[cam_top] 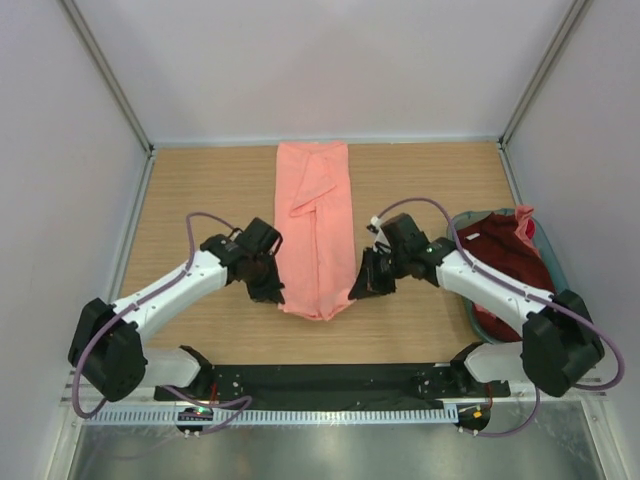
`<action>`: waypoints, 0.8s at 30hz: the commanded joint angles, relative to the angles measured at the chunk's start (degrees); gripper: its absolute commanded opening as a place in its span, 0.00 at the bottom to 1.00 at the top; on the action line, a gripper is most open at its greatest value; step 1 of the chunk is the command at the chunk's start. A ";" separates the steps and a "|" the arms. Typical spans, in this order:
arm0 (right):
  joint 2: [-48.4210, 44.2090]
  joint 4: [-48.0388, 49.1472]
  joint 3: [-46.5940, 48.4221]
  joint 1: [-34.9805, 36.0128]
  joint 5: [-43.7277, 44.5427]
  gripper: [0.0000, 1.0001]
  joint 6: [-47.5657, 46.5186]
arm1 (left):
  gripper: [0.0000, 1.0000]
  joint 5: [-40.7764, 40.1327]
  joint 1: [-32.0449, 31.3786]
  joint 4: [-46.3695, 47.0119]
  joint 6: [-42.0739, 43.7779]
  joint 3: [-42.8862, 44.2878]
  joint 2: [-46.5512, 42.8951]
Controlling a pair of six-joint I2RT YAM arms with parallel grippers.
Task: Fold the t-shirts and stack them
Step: Fold the tshirt
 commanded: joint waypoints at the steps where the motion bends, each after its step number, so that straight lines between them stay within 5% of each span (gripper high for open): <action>1: 6.22 -5.42 11.80 -3.97 -0.60 0.01 -5.55 | 0.00 -3.71 3.55 -3.15 5.38 9.70 5.10; 12: 34.61 -18.96 46.32 -11.62 -3.15 0.01 -13.73 | 0.00 -1.25 14.37 -6.83 17.07 40.55 32.18; 24: 49.74 -20.90 61.64 -15.22 -5.08 0.01 -13.03 | 0.00 4.45 20.01 -6.92 19.71 56.91 47.83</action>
